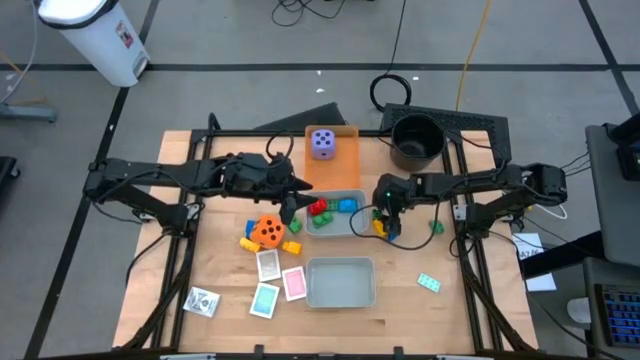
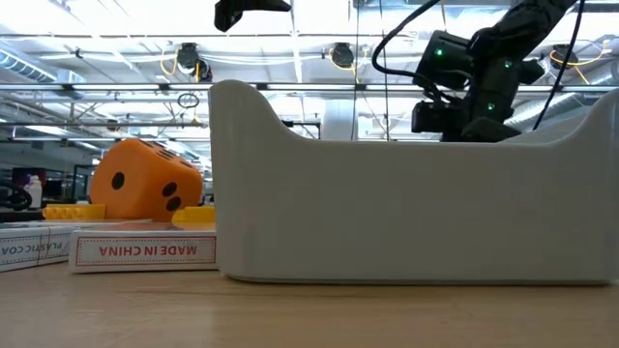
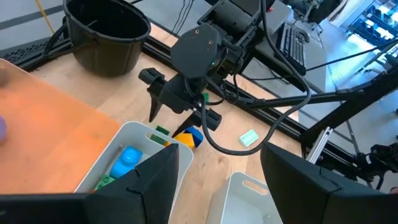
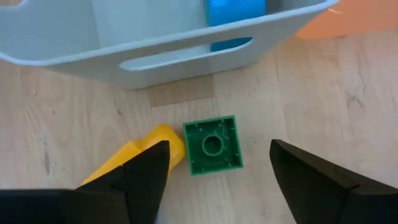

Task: Pick & Place Toys
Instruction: Put the green game piece into the top gray bin

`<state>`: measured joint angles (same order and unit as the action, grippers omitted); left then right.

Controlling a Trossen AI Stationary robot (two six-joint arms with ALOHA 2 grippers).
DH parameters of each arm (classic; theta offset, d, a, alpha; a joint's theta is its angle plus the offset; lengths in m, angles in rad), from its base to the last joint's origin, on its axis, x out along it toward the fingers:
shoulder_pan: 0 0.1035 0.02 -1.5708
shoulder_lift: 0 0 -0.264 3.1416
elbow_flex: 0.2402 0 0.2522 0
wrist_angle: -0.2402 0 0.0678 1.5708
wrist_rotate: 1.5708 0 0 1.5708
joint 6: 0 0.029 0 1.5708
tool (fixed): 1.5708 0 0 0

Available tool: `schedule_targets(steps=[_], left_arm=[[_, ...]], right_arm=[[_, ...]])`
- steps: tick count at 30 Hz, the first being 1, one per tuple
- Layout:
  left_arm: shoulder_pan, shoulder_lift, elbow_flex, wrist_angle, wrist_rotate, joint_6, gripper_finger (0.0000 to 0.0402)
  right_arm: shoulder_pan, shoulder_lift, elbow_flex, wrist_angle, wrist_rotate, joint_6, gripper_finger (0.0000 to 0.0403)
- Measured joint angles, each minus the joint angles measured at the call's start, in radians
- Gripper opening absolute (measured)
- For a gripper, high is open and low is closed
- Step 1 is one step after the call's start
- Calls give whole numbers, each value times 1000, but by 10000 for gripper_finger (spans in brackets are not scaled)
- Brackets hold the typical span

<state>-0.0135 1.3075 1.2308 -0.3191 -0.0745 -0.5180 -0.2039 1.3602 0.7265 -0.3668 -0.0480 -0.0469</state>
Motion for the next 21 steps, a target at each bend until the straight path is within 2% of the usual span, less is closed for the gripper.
schedule_targets(steps=[7, 21], left_arm=[[13, 0, 0, 0, 29, -6, 232], [14, 0, 0, 1, 29, -11, 232]], right_arm=[[0, 0, -21, -2, 50, -1, 269], [-19, 0, -54, 67, 47, -20, 258]])
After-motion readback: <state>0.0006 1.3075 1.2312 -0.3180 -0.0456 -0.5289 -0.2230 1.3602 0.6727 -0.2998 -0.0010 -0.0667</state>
